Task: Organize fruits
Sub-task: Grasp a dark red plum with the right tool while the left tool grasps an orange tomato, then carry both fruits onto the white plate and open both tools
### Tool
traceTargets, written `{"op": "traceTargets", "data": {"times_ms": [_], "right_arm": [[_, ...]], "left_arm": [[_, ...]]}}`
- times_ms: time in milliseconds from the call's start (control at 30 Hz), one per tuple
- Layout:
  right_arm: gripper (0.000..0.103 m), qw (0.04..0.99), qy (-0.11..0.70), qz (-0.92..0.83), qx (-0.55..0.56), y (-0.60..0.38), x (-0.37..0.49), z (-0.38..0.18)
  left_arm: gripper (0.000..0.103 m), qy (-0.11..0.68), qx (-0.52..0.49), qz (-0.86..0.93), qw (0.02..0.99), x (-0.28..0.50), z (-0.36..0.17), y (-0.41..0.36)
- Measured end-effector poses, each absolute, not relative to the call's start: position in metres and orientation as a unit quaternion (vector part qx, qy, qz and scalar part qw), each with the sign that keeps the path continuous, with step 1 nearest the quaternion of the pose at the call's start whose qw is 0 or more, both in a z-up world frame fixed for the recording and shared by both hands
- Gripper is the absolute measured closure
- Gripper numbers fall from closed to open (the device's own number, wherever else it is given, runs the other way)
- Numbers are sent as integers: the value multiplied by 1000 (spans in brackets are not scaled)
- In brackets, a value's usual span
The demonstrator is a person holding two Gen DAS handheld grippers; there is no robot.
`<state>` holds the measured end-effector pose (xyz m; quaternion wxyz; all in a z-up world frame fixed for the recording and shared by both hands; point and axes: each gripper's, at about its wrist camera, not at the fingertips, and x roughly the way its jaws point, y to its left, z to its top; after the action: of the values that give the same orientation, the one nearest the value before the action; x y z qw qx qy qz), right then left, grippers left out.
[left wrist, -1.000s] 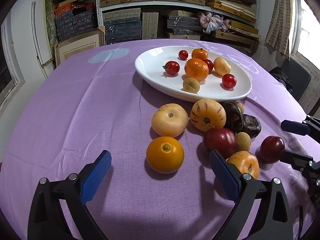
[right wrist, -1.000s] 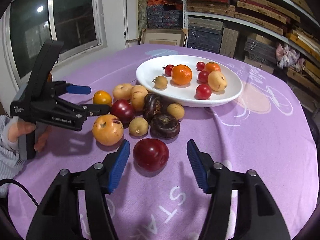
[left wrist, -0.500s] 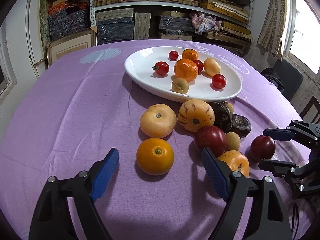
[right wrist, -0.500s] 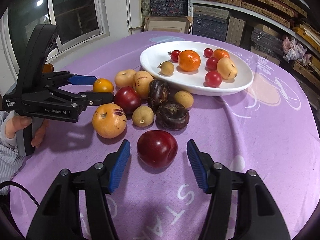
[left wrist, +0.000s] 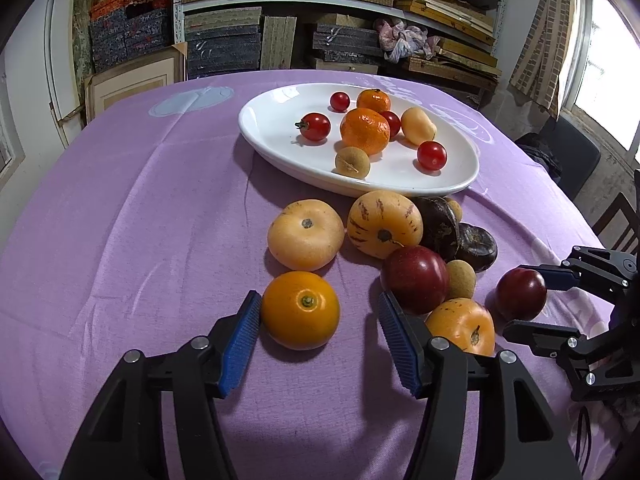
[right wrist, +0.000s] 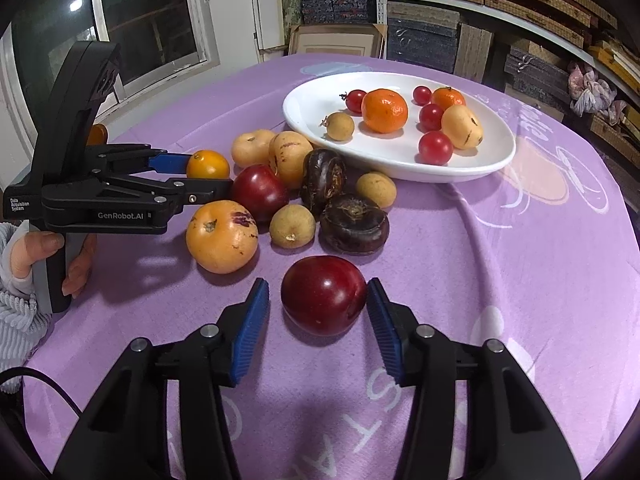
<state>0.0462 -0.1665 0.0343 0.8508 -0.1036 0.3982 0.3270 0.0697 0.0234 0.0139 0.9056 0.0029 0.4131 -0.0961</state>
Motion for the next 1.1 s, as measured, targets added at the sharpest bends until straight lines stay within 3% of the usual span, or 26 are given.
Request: {"op": "traceTargets", "data": {"times_ms": [233,433,1100], "right_arm": [[60,849,404,326,-99,-167,47,33],[61,845,414,327,-88,-170,52,31],[62,860,381,320,-112,-167,43,37]], "left_arm": [[51,414,3,-97,905,70,13,23],[65,419,4,-103,902,70,11,21],[65,377,5,-93,921,59,24,22]]}}
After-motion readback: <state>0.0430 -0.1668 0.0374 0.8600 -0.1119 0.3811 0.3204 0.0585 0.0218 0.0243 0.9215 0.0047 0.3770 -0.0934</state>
